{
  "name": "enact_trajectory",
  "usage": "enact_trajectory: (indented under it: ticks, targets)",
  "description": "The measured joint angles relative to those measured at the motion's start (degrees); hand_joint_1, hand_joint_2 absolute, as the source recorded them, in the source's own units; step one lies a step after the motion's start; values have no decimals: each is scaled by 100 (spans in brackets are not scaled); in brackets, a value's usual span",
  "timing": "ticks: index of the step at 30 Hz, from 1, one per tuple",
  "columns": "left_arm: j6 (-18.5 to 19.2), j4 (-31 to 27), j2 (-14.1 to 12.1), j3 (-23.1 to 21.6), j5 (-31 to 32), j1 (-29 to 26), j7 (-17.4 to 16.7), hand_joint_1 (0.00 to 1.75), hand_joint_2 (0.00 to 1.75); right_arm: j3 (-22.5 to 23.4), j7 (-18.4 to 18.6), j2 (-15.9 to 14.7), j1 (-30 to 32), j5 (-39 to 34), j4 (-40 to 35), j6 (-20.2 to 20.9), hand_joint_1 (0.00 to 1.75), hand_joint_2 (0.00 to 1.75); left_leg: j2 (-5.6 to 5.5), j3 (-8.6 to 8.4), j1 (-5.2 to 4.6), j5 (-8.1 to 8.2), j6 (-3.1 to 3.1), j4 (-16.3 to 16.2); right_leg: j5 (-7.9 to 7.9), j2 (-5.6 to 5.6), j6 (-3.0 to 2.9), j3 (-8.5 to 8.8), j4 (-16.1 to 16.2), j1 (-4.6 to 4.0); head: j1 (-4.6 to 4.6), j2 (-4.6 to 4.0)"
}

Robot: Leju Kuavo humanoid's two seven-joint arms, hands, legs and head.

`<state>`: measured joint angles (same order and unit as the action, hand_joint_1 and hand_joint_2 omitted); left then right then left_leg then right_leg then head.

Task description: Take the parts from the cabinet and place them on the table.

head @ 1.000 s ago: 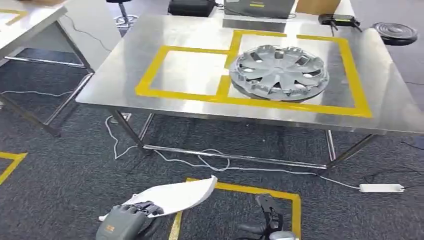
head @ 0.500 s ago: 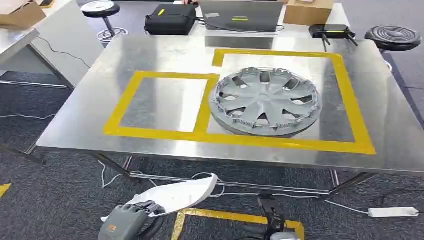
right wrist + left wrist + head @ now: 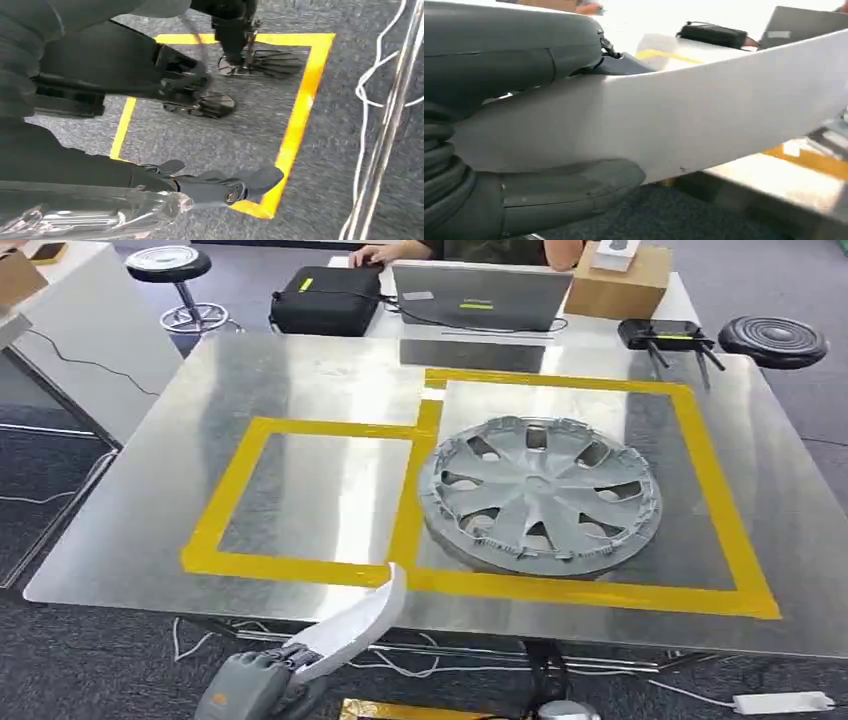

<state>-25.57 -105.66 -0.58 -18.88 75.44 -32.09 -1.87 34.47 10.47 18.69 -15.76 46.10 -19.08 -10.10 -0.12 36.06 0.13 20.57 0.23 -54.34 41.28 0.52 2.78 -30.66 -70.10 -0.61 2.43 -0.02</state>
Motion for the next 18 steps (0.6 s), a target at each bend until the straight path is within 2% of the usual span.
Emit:
enact_trajectory:
  ticks: [1,2,3,4,5,6,7,8,9,10,11,14,15,16,18]
  targets:
    - [89,-71,227,164,-282,-89,334,175,175,-2,13,0,6,-83,4,-24,0,175,-15,-64,0,53,2,0,10,0,14,-236,-292,17,2,0]
    - [217,-175,526,387,-556,-189,689,175,175,-22,26,0,8,-158,4,-44,0,175,-32,-126,1,104,-3,-5,-158,-1,25,-343,-285,31,0,0]
    - [335,-311,755,610,-829,-265,1024,175,175,-53,39,0,9,-230,4,-61,0,175,-47,-195,4,152,-13,-8,-468,-1,32,-338,-45,48,-2,0]
    - [363,-465,1012,861,-1065,-298,1232,175,175,-107,59,0,3,-306,4,-77,0,175,-61,-280,10,200,-32,-8,-869,-4,39,-233,410,66,-4,0]
    - [339,-611,1229,1083,-1253,-301,1298,175,175,-170,66,0,-4,-376,4,-92,0,175,-65,-372,18,251,-66,-8,-1304,-10,49,-79,987,86,-4,0]
    - [341,-731,1367,1238,-1391,-306,1300,175,175,-216,77,2,7,-426,4,-98,0,175,-68,-398,8,288,-106,-9,-1492,-19,65,-33,1286,107,-11,0]
    - [330,-829,1469,1401,-1499,-324,1295,175,175,-267,74,9,2,-435,7,-76,0,175,-81,-430,-28,348,-130,-79,-1458,16,25,25,1365,105,-13,0]
    - [306,-911,1577,1546,-1521,-350,1308,175,175,-336,42,13,19,-422,-4,6,0,175,-77,-432,-28,383,-97,-85,-1457,32,-6,48,1355,123,11,0]
    - [293,-968,1658,1647,-1503,-361,1350,175,175,-402,7,13,46,-401,-20,91,0,175,-74,-436,-32,408,69,-84,-1454,36,-4,48,1353,111,20,0]
    - [284,-1003,1709,1709,-1468,-360,1383,175,175,-457,-15,13,61,-379,-31,147,0,175,-74,-440,-38,358,159,-84,-1455,37,-6,48,1354,104,17,0]
    - [269,-1034,1779,1774,-1442,-352,1409,175,175,-505,-26,13,59,-372,-33,192,0,175,-75,-441,-39,350,177,-79,-1460,39,-17,43,1354,97,19,0]
    - [262,-1077,1903,1879,-1381,-351,1442,175,175,-592,-41,13,65,-337,-35,227,0,175,-74,-459,-31,335,152,-44,-1446,47,-73,43,1353,69,31,0]
    - [269,-1080,1927,1903,-1304,-347,1497,175,175,-599,-42,13,65,-304,-37,243,0,175,-74,-461,-26,326,134,-39,-1444,46,-102,42,1351,61,28,0]
    - [295,-1080,1953,1914,-1209,-327,1586,175,175,-603,-44,13,64,-274,-37,265,0,175,-74,-466,-18,325,89,-24,-1439,42,-110,42,1350,54,31,0]
    - [503,-1080,1997,1927,-912,-249,1726,175,175,-636,-48,13,57,-258,-35,264,0,175,-74,-479,9,328,-141,8,-1427,40,-128,38,1344,39,28,0]
